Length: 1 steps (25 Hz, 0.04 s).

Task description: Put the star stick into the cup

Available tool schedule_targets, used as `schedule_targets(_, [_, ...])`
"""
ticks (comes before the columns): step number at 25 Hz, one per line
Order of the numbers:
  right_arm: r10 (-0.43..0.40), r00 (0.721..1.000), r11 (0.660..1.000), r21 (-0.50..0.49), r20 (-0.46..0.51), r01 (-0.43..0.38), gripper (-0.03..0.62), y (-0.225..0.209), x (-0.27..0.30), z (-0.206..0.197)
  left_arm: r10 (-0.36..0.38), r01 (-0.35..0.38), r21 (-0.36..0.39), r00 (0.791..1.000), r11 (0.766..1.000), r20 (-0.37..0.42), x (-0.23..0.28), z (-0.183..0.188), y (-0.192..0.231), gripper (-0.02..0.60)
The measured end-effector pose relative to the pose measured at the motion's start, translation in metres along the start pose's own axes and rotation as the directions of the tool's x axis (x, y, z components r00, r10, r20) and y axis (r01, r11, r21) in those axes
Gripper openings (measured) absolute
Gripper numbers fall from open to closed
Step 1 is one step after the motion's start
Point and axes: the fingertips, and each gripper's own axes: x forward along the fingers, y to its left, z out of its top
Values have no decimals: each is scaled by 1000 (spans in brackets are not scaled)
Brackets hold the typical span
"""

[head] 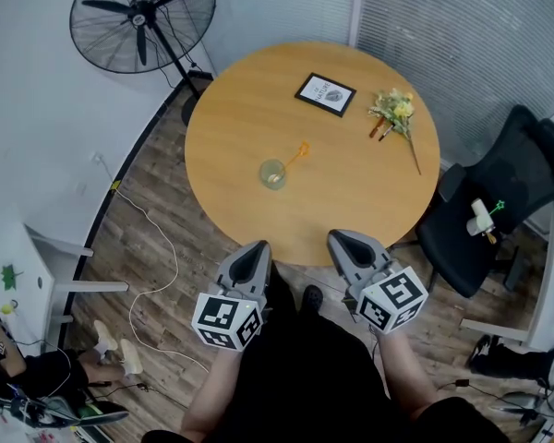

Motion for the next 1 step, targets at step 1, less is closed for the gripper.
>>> schedule_targets(1, [2, 1000, 1000, -1, 2, -2, 8, 1, 0, 0, 2, -2, 2, 1000, 1000, 0, 0, 0, 0, 0])
